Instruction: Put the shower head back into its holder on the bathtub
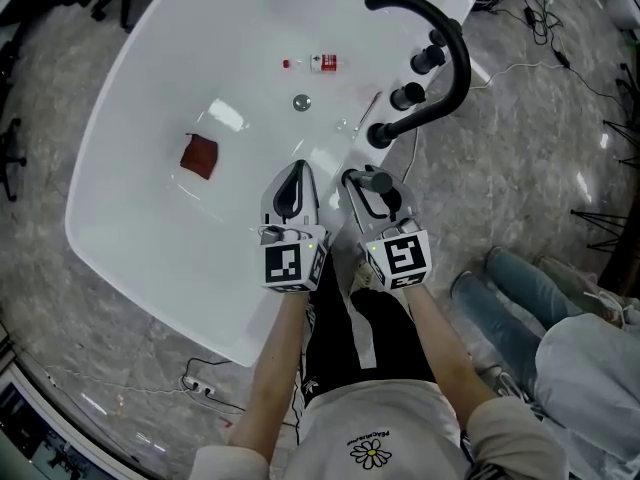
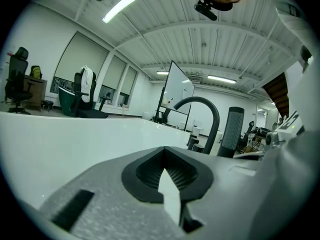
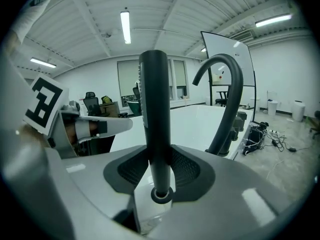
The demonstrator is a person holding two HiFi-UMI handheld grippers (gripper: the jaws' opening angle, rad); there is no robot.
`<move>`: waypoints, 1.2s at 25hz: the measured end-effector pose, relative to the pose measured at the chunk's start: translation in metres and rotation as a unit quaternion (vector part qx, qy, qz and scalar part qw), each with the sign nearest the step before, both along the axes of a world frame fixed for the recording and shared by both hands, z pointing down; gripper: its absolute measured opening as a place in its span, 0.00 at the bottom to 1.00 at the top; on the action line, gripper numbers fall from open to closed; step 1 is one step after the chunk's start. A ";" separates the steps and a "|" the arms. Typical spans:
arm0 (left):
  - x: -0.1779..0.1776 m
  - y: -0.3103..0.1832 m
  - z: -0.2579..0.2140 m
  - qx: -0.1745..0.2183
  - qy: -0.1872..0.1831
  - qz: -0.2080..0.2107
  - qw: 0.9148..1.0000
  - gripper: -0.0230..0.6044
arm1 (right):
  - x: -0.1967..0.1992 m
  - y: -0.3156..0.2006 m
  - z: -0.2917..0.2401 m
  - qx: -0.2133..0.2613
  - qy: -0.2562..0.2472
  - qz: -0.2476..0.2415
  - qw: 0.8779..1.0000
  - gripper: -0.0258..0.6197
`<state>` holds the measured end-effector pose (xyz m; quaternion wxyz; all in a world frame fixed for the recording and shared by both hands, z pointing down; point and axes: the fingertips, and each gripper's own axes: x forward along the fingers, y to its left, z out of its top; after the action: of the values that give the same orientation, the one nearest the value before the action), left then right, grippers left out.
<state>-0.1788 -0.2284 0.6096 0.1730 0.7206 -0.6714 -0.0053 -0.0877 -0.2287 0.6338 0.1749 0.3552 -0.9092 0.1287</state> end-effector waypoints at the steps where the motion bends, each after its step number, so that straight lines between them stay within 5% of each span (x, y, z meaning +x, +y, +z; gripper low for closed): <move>1: 0.001 0.001 -0.003 0.001 -0.001 0.003 1.000 0.04 | 0.001 0.003 0.001 -0.002 0.003 -0.001 1.000 0.25; 18: 0.011 0.009 -0.011 -0.009 -0.003 0.024 1.000 0.04 | -0.001 0.016 0.029 -0.034 0.093 -0.018 0.995 0.25; 24: 0.009 0.008 -0.026 -0.006 -0.015 0.036 0.999 0.04 | -0.005 0.010 0.024 -0.051 0.064 -0.006 0.997 0.25; 30: 0.004 0.006 -0.064 0.010 -0.020 0.033 0.999 0.04 | -0.007 0.008 -0.039 -0.021 0.024 -0.017 0.999 0.27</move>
<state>-0.1744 -0.2229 0.5460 0.1525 0.7443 -0.6502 0.0083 -0.0945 -0.2205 0.5943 0.2065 0.3393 -0.9075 0.1364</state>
